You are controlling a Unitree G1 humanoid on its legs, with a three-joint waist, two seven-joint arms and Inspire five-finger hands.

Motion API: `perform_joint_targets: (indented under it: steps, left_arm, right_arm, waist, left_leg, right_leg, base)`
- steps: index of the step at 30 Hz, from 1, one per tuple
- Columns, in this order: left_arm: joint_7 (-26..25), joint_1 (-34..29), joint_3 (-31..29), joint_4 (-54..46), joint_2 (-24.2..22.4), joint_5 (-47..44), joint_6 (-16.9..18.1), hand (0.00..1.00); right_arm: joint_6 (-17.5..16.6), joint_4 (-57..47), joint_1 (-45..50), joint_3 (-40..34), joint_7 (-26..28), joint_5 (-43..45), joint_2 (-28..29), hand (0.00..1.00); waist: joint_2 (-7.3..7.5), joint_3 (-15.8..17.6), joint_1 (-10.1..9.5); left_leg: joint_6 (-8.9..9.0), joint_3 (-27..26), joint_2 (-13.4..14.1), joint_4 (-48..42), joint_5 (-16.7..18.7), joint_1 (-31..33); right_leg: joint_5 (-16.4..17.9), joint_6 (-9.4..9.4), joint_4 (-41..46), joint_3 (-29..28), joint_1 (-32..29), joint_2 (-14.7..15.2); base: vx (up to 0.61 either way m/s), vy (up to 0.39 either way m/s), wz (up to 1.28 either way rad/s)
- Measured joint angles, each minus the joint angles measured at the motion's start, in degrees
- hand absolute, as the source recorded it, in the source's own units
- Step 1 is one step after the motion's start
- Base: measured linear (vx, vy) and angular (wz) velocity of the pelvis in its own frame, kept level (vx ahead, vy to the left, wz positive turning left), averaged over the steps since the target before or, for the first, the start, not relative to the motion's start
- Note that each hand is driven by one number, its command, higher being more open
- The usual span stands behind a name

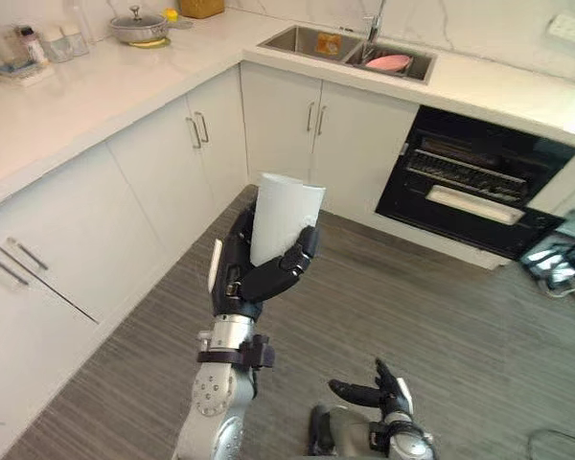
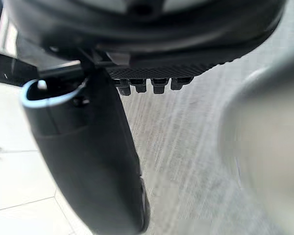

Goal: Walk over to the sink, pick up the cup, carry it to the dishwasher, place the cup inside the dishwasher, then close the dishwasher door

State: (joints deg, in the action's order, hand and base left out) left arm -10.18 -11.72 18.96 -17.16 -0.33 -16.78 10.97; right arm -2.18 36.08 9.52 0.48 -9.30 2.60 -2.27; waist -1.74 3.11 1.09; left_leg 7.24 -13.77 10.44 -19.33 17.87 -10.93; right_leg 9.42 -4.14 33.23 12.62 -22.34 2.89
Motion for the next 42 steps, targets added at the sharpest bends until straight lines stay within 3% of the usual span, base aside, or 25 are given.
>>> perform_joint_targets:
  steps: [3,5,6,9,10,11,12,13,14,17,18,20,21,24,28,29,30,31,32,33,34,37,39,40,42]
  left_arm:
    - [0.12,-0.58,0.2,2.22,-1.32,-0.01,-0.96,0.0]
    - [1.0,-1.07,0.46,1.48,-1.22,-0.02,-0.83,0.0]
    - [1.15,-1.06,0.26,1.24,-1.23,-0.05,-0.8,0.0]
    - [1.51,-1.27,-1.5,0.93,-1.25,-0.08,-0.59,0.0]
    - [1.54,-1.61,-2.69,0.85,-1.31,-0.08,-0.59,0.0]
    - [1.51,-2.08,-3.77,0.86,-1.26,-0.07,-0.6,0.0]
    - [1.46,-2.45,-4.54,0.89,-1.05,-0.07,-0.6,0.0]
    - [1.41,-2.96,-4.59,0.93,-0.95,-0.07,-0.58,0.0]
    - [1.24,-3.16,-5.38,1.04,-0.09,-0.06,-0.63,0.0]
    - [0.15,-3.08,-5.3,0.83,0.73,-0.06,-0.82,0.0]
    - [0.09,-3.08,-4.88,0.69,1.37,-0.06,-0.86,0.0]
    - [0.14,-3.02,-2.69,-1.92,3.52,0.0,-1.11,0.0]
    - [0.2,-2.89,-2.16,-2.99,4.05,0.05,-1.21,0.0]
    - [0.2,-2.85,-0.35,-5.32,4.13,0.05,-1.09,0.0]
    - [0.22,-1.54,0.21,-4.96,4.12,0.0,-0.01,0.0]
    - [0.22,-1.49,0.21,-4.59,4.07,-0.01,0.03,0.0]
    - [0.18,-1.49,0.13,-3.8,4.13,0.01,0.07,0.0]
    - [0.22,-1.22,0.21,-2.05,3.37,0.03,0.34,0.0]
    - [0.09,-1.18,0.25,0.5,1.86,0.01,-0.47,0.0]
    - [0.1,-0.68,0.2,2.12,0.76,0.01,-0.84,0.0]
    - [0.11,-0.21,0.25,2.92,0.35,0.02,-1.08,0.0]
    - [0.32,-0.16,0.59,4.24,-0.37,0.02,-2.44,0.0]
    - [0.98,-0.2,1.23,3.86,-0.59,0.01,-2.41,0.0]
    - [1.79,-0.56,1.4,3.18,-0.8,0.01,-2.35,0.0]
    - [1.79,-1.25,0.85,2.47,-0.87,-0.02,-2.34,0.0]
  right_arm:
    - [-0.07,-0.88,1.14,0.04,-0.01,0.04,-0.23,1.0]
    - [-0.91,-2.06,2.22,0.02,-0.51,0.21,-0.25,1.0]
    - [-0.99,-2.11,2.17,0.01,-0.58,0.24,-0.25,1.0]
    - [-0.98,-2.1,2.09,-0.14,-0.71,0.59,-0.39,1.0]
    - [-0.97,-1.9,2.06,-0.12,-0.66,0.61,-0.43,1.0]
    - [-0.97,-1.35,1.98,-0.16,-0.64,0.62,-0.55,1.0]
    - [-0.95,-0.36,1.92,-0.28,-0.66,0.63,-0.75,1.0]
    - [-0.91,0.67,1.86,-0.25,-0.67,0.63,-1.03,1.0]
    - [-0.58,2.45,1.26,-0.26,-0.73,0.71,-0.55,1.0]
    - [-0.35,3.38,1.52,-0.13,-0.55,0.61,0.5,1.0]
    - [-0.35,3.36,1.53,-0.15,-0.57,0.52,0.86,1.0]
    - [-0.4,2.73,1.53,-0.18,-0.54,0.17,1.61,1.0]
    - [-0.36,2.86,1.4,-0.22,-0.45,0.05,2.05,1.0]
    - [-0.15,2.87,2.61,-0.23,-0.08,-0.04,3.76,1.0]
    - [0.0,2.65,1.95,-0.05,0.15,-0.55,5.06,1.0]
    - [0.0,2.61,1.9,-0.06,0.12,-0.55,4.97,1.0]
    - [0.0,2.64,2.3,-0.04,0.1,-0.55,4.92,1.0]
    - [0.01,3.08,2.33,-0.11,0.1,-0.56,4.13,1.0]
    - [0.23,3.67,2.17,-0.12,0.04,-0.56,2.99,1.0]
    - [0.23,3.41,2.09,-0.16,0.06,-0.55,1.88,1.0]
    - [0.27,3.43,2.02,-0.16,0.07,-0.55,1.74,1.0]
    - [0.15,2.46,2.97,-0.14,-0.02,-0.47,1.84,1.0]
    - [-0.03,1.29,3.69,-0.19,-0.36,-0.3,1.25,1.0]
    - [-0.39,1.02,3.78,-0.18,-0.52,0.11,1.08,1.0]
    - [-0.39,0.95,3.72,-0.14,-0.55,0.21,1.12,1.0]
  waist:
    - [-0.41,0.42,-0.2]
    - [-0.68,0.56,-2.51]
    - [-0.69,0.55,-2.98]
    - [-0.87,0.55,-5.12]
    - [-0.83,0.56,-5.42]
    - [-0.72,0.56,-5.43]
    - [-0.33,0.58,-5.43]
    - [-0.07,0.29,-5.52]
    - [1.68,-0.36,-5.17]
    - [3.37,-0.56,-5.22]
    - [3.65,-0.44,-5.51]
    - [4.2,-0.25,-5.02]
    - [4.84,0.22,-4.76]
    - [4.36,0.25,-2.99]
    - [4.28,0.12,-1.36]
    - [4.57,-0.02,-1.18]
    - [6.01,-0.85,-1.15]
    - [5.27,-1.18,-0.79]
    - [2.56,-2.05,-0.92]
    - [1.59,-2.03,-0.84]
    - [1.36,-1.58,-0.7]
    - [1.22,-0.41,-0.47]
    - [1.03,-0.43,-1.43]
    - [1.47,-0.21,-2.08]
    - [1.25,-0.46,-3.53]
  left_leg:
    - [0.52,5.7,3.14,-22.42,-10.71,6.66]
    - [-1.21,6.07,6.35,-43.68,-9.23,18.09]
    - [-1.32,5.6,6.79,-45.52,-8.23,20.89]
    - [-4.15,2.21,6.65,-37.04,-3.1,29.77]
    - [-4.32,2.32,5.09,-27.4,-2.53,31.31]
    - [-3.87,3.42,2.83,-18.05,-2.97,31.9]
    - [-3.98,5.28,-0.14,-10.36,-7.61,31.85]
    - [-4.44,5.81,-1.65,-8.51,-11.77,30.64]
    - [-6.04,4.31,-3.81,-8.06,-11.69,29.62]
    - [-8.15,1.81,-3.78,-14.72,-5.9,29.61]
    - [-8.13,0.29,-3.6,-14.72,-4.47,27.7]
    - [-7.98,-2.38,-4.91,-9.15,-1.32,20.61]
    - [-8.07,-2.87,-5.65,-7.58,-1.22,18.55]
    - [-7.88,-3.22,-5.52,-3.24,0.49,11.09]
    - [-4.75,-4.36,-3.22,0.87,2.94,3.33]
    - [-3.96,-4.66,-3.3,1.75,3.31,1.95]
    - [-3.16,-4.93,-4.48,2.58,3.76,0.29]
    - [-2.24,-4.55,-4.14,2.83,4.31,-0.79]
    - [-1.51,-4.26,-2.07,3.03,3.85,-1.59]
    - [-1.08,-3.85,-1.13,1.78,2.62,-1.62]
    - [-0.6,-3.49,-0.4,-0.12,1.82,-1.42]
    - [0.21,1.37,4.53,-24.1,-4.5,5.38]
    - [-0.87,2.28,6.07,-34.78,-3.81,11.9]
    - [-3.05,1.95,6.52,-36.31,-1.96,16.53]
    - [-4.94,2.4,5.75,-30.16,0.56,20.27]
  right_leg:
    - [1.16,-0.11,-7.48,1.55,11.71,-1.37]
    - [1.31,-0.13,-16.36,1.26,21.84,-3.41]
    - [1.35,-0.1,-18.22,1.14,23.69,-3.69]
    - [2.72,1.61,-23.7,-0.51,29.65,-3.69]
    - [3.98,2.51,-23.86,-1.38,30.77,-3.2]
    - [5.51,3.49,-23.65,-2.17,31.7,-2.22]
    - [7.06,5.17,-23.15,-3.24,32.4,-0.65]
    - [7.81,5.98,-22.92,-4.5,32.66,0.14]
    - [8.45,6.92,-23.05,-5.94,33.28,2.45]
    - [6.73,8.45,-21.49,-12.4,33.68,4.5]
    - [6.3,8.98,-18.2,-13.47,33.02,4.91]
    - [3.36,11.08,3.95,-13.87,23.68,6.44]
    - [0.24,10.66,10.98,-14.2,20.49,7.21]
    - [4.5,7.77,25.21,-11.7,10.36,6.92]
    - [7.04,5.63,11.95,-1.53,1.18,4.93]
    - [5.77,5.11,6.08,0.51,0.53,4.12]
    - [-2.23,2.36,-2.84,1.57,0.44,3.64]
    - [-2.79,0.32,-1.7,1.58,0.71,3.36]
    - [-1.73,-0.37,-1.69,2.44,1.73,1.42]
    - [-0.31,-0.89,-2.08,2.72,2.57,0.4]
    - [0.18,-1.01,-2.77,2.99,3.79,-0.15]
    - [0.81,-1.45,-10.56,3.1,14.23,-3.06]
    - [1.26,-1.62,-13.73,2.55,18.48,-3.86]
    - [2.49,-2.01,-15.04,1.64,20.51,-4.03]
    - [3.58,-1.35,-15.14,-1.14,21.76,-4.02]
  base:
    - [0.55,-0.128,0.39]
    - [0.48,-0.037,0.03]
    - [0.42,0.002,-0.11]
    - [0.36,0.065,-0.23]
    - [0.46,0.238,-0.31]
    - [0.57,0.344,-0.41]
    - [0.42,0.278,-0.42]
    - [0.36,0.256,-0.36]
    - [0.31,0.179,-0.19]
    - [0.54,0.345,-0.46]
    - [0.49,0.319,-0.85]
    - [0.35,0.208,-0.54]
    - [0.27,0.12,-0.18]
    - [0.37,0.039,-0.04]
    - [0.42,-0.045,-0.08]
    - [0.58,-0.101,-0.08]
    - [0.44,-0.077,-0.04]
    - [0.54,-0.06,-0.15]
    - [0.52,-0.058,-0.17]
    - [0.5,-0.064,-0.2]
    - [0.47,-0.127,-0.04]
    - [0.45,-0.133,-0.01]
    - [0.24,0.0,-0.13]
    - [0.17,0.021,-0.18]
    - [0.2,0.064,-0.54]
